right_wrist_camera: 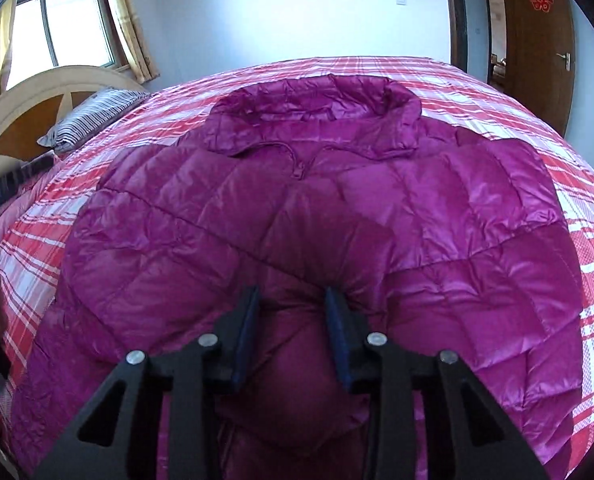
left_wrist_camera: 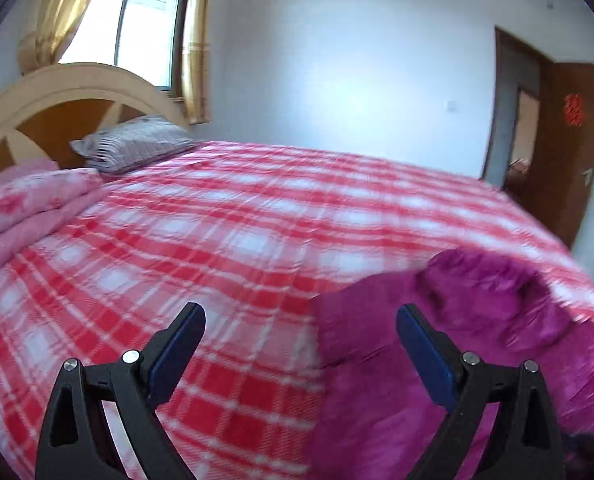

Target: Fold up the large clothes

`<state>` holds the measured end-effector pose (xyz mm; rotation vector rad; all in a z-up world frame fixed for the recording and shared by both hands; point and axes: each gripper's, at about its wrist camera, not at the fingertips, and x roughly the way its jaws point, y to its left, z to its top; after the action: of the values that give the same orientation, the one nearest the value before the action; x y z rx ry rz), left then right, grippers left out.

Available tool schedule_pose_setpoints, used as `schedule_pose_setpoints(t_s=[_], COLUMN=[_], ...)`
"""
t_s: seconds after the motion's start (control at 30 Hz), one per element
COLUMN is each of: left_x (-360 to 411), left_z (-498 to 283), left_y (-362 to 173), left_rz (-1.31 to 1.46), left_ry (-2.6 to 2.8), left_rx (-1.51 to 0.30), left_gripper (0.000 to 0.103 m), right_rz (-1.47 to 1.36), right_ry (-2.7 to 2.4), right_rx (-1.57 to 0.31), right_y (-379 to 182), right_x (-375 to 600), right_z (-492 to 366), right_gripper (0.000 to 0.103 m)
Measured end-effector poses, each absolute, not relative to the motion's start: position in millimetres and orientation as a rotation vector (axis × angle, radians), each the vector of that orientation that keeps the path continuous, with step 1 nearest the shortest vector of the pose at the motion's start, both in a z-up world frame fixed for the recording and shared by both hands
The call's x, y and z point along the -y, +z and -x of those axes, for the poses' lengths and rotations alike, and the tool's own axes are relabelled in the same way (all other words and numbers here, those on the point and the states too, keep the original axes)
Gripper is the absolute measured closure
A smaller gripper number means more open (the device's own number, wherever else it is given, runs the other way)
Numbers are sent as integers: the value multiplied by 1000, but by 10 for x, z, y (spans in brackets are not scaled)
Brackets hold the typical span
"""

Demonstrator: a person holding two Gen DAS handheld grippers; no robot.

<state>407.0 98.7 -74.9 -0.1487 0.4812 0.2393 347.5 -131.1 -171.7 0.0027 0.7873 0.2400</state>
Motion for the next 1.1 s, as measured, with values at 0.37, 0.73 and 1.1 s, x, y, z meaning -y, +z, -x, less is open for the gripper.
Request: schedule_pose_setpoints(t_s=[0.37,0.73,1.1], left_x=[-326,-576,-528], left_z=[-4952,-5138,-5107], left_y=[-1415,-1809,-1809], left_rz=[-9,113,103], left_ry=[207,203,213], left_rx=[-760,-895,-880], left_gripper=[6,1,1], right_rz=[-58,-58,-28], right_ry=[278,285,223], right_rx=[-769,-766,-639], right_y=[-1753,-1764,-1159], right_x=[1397,1390,1362], right_z=[-3443,-3441,-3392], right_gripper=[62,60,42])
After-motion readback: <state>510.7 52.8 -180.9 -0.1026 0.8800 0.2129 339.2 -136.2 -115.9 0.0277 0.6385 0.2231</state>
